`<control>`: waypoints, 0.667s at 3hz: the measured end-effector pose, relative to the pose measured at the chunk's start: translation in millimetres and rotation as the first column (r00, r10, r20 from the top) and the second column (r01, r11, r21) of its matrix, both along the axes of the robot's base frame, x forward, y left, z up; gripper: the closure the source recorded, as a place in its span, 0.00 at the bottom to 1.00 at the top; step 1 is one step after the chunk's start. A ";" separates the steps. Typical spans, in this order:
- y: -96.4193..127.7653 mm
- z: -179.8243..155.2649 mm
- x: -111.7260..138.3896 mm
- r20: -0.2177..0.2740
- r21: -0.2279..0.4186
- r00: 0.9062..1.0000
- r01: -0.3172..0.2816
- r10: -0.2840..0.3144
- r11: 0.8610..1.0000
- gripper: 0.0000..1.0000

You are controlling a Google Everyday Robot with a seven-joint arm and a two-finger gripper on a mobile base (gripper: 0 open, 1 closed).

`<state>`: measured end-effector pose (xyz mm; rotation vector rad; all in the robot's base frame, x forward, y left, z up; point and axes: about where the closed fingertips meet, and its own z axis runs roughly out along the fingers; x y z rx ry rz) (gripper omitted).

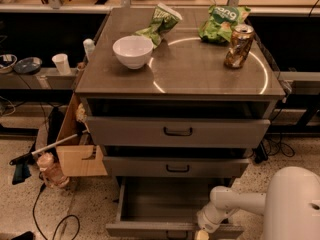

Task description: Open bottom drawer

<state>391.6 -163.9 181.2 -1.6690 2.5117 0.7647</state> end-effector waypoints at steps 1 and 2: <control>-9.6 15.0 -40.1 -0.040 0.008 0.999 0.003 -0.003 1.000 0.00; -18.3 34.4 -74.2 -0.063 0.012 0.998 0.010 -0.009 1.000 0.00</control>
Offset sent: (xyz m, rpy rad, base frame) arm -0.1460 -0.0414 0.1032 -0.0045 0.0584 -0.0298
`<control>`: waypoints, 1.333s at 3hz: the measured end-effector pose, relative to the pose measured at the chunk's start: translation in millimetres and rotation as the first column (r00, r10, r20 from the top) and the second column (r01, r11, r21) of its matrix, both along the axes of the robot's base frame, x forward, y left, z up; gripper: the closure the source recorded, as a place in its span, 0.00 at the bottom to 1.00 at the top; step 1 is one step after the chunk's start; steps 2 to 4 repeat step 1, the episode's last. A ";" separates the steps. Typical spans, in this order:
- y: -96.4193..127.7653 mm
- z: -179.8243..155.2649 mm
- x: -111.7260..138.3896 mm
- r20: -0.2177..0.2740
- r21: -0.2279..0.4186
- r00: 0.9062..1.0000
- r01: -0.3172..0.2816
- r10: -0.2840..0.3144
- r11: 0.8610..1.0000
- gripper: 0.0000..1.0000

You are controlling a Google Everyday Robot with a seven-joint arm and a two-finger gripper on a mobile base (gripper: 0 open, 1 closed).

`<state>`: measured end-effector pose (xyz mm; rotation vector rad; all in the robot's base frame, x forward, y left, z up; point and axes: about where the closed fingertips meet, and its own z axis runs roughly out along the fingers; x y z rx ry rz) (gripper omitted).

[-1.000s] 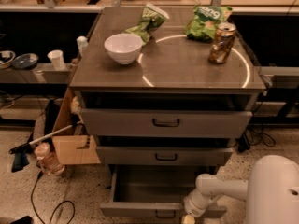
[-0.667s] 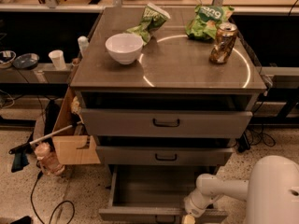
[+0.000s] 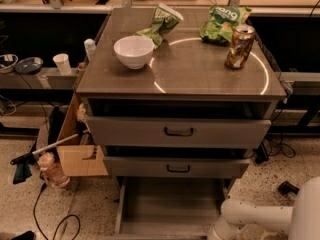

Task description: Open bottom drawer

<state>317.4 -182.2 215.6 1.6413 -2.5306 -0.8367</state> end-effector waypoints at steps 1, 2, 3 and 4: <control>0.0 0.0 0.0 0.000 0.000 1.000 0.000 0.000 1.000 0.00; 0.0 0.0 0.0 0.000 0.000 1.000 0.000 0.000 1.000 0.00; 0.0 0.0 0.0 0.000 0.000 1.000 0.000 0.000 1.000 0.00; 0.0 0.0 0.0 0.000 0.000 1.000 0.000 0.000 1.000 0.00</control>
Offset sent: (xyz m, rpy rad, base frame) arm 0.0000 0.0000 0.0000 0.0000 0.0000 0.0000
